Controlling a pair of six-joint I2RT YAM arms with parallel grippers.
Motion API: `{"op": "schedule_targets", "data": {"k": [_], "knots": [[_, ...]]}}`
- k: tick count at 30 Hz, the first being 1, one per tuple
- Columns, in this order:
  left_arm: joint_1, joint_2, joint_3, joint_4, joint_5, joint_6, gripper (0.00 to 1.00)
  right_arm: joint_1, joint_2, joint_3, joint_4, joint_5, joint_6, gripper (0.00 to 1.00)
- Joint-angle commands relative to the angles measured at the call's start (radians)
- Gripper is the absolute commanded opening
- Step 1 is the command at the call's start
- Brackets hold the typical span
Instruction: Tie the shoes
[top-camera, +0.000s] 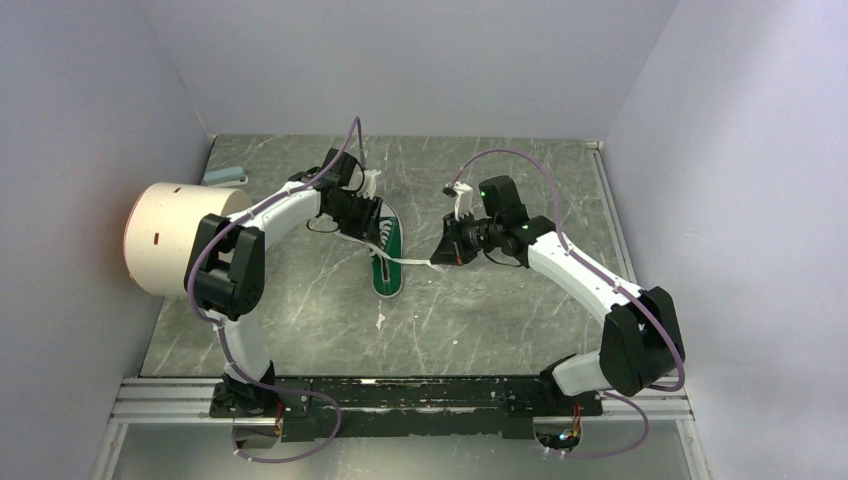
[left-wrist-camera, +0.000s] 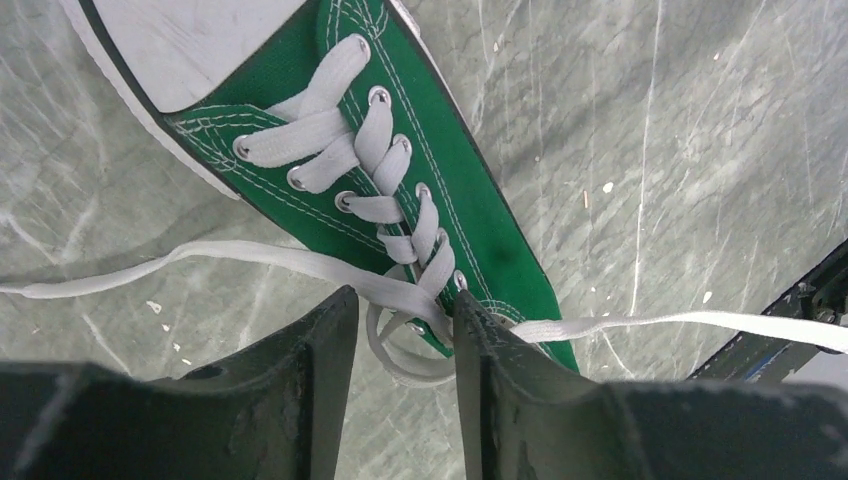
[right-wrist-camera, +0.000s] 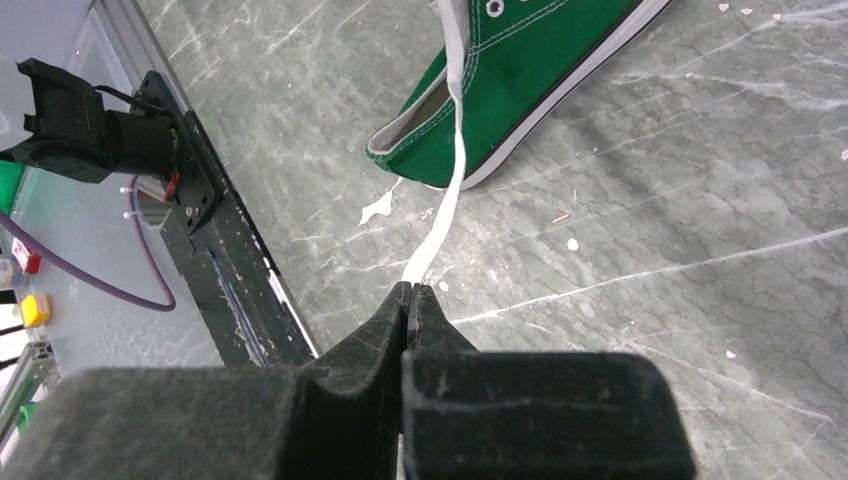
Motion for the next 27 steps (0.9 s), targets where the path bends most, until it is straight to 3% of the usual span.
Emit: {"op": "schedule_targets", "data": {"k": [1,8,17,20,27], "knots": [[0.003,-0.014,-0.005,-0.021,0.013,-0.004,0.42,-0.003,-0.028,-0.007,0.007,0.001,-0.004,0.00],[0.020,-0.070,-0.012,0.014,-0.001,-0.027,0.24,-0.003,-0.035,-0.015,-0.029,0.014,-0.024,0.00],[0.089,-0.124,-0.048,0.017,0.040,-0.037,0.19,-0.011,-0.105,-0.079,-0.138,0.162,-0.040,0.00],[0.093,-0.126,-0.062,0.013,0.041,-0.038,0.08,-0.023,-0.114,-0.083,-0.145,0.206,-0.020,0.00],[0.103,-0.165,-0.105,-0.037,-0.070,-0.040,0.05,-0.033,-0.109,-0.059,-0.213,0.280,-0.023,0.00]]}}
